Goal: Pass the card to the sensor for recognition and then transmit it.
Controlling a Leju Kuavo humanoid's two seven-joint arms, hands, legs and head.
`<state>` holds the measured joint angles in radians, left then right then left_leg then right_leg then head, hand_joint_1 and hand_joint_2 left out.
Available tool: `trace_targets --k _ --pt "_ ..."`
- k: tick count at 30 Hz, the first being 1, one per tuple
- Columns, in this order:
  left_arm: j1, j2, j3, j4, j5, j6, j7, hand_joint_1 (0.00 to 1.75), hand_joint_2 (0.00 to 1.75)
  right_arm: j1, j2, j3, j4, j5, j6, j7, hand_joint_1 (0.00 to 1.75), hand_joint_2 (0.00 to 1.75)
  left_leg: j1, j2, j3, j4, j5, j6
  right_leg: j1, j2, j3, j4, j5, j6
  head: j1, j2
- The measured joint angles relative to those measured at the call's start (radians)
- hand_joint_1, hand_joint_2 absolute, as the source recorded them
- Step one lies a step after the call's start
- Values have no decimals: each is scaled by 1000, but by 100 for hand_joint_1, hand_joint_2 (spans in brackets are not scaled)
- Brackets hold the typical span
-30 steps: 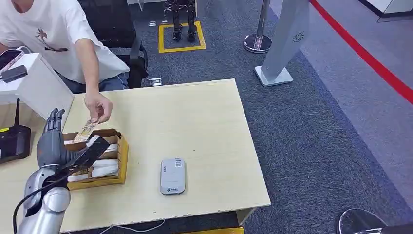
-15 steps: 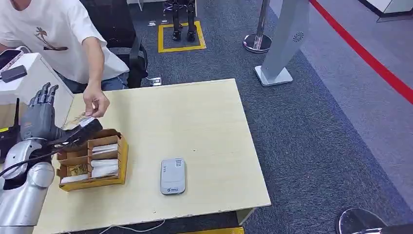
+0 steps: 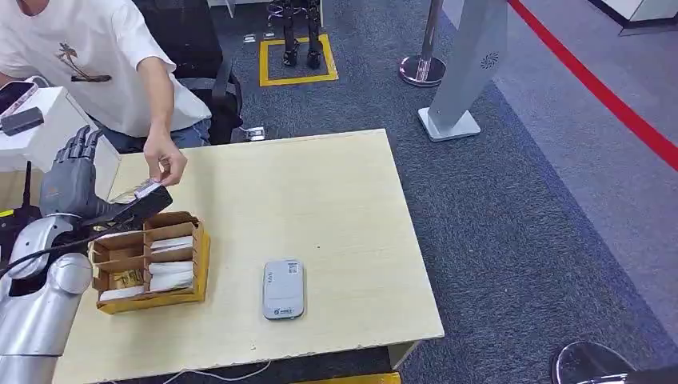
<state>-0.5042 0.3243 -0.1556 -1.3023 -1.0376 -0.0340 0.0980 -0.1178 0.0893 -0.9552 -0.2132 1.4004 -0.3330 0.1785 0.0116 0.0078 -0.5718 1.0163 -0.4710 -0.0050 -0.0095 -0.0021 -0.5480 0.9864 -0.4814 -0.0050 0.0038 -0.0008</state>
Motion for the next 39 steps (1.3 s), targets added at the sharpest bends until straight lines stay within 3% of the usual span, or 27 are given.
trace_targets --k 6,7,8,23,26,28,39 --pt "-4 0 -2 5 9 2 -8 0 175 1 0 0 0 3 0 0 0 0 0 0 0 0 0 0 0 0 0 0 0 0 0 0" --pt "-4 0 -2 5 12 2 -8 54 175 1 0 1 0 4 1 0 0 0 0 0 0 0 0 0 0 0 0 0 0 0 0 0" --pt "-4 0 -2 5 14 2 -8 175 175 1 1 2 0 6 1 0 0 0 0 0 0 0 0 0 0 0 0 0 0 0 0 0" --pt "-4 11 -2 5 24 0 -8 175 175 -3 1 17 0 8 0 0 0 0 0 0 0 0 0 0 0 0 0 0 0 0 0 0" --pt "-4 11 -3 5 24 0 -8 155 175 -3 1 17 0 8 0 0 0 0 0 0 0 0 0 0 0 0 0 0 0 0 0 0" --pt "-4 12 -3 5 26 0 -8 175 175 -3 1 17 0 8 0 0 0 0 0 0 0 0 0 0 0 0 0 0 0 0 0 0" --pt "4 46 -3 3 40 -3 -4 175 175 -2 3 17 0 5 0 -3 0 0 0 0 0 0 0 0 0 0 0 0 0 0 0 0"
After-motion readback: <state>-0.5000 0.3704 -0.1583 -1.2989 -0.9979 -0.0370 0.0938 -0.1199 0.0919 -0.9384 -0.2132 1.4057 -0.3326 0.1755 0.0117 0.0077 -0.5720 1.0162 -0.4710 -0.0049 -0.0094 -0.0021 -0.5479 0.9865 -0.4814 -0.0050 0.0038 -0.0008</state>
